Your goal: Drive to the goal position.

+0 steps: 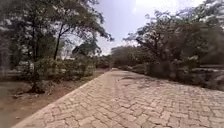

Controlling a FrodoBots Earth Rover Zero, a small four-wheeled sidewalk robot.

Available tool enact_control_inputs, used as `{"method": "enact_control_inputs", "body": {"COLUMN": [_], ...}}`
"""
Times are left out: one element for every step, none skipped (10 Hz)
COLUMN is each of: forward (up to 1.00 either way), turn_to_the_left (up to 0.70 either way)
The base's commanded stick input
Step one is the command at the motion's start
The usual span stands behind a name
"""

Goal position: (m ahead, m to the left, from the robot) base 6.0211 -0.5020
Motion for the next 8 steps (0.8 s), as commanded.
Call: {"method": "enact_control_inputs", "body": {"forward": [0.7,0.7,0.7,0.7,0.7,0.7,0.7,0.7], "turn_to_the_left": [0.0,0.0,0.0,0.0,0.0,0.0,0.0,0.0]}}
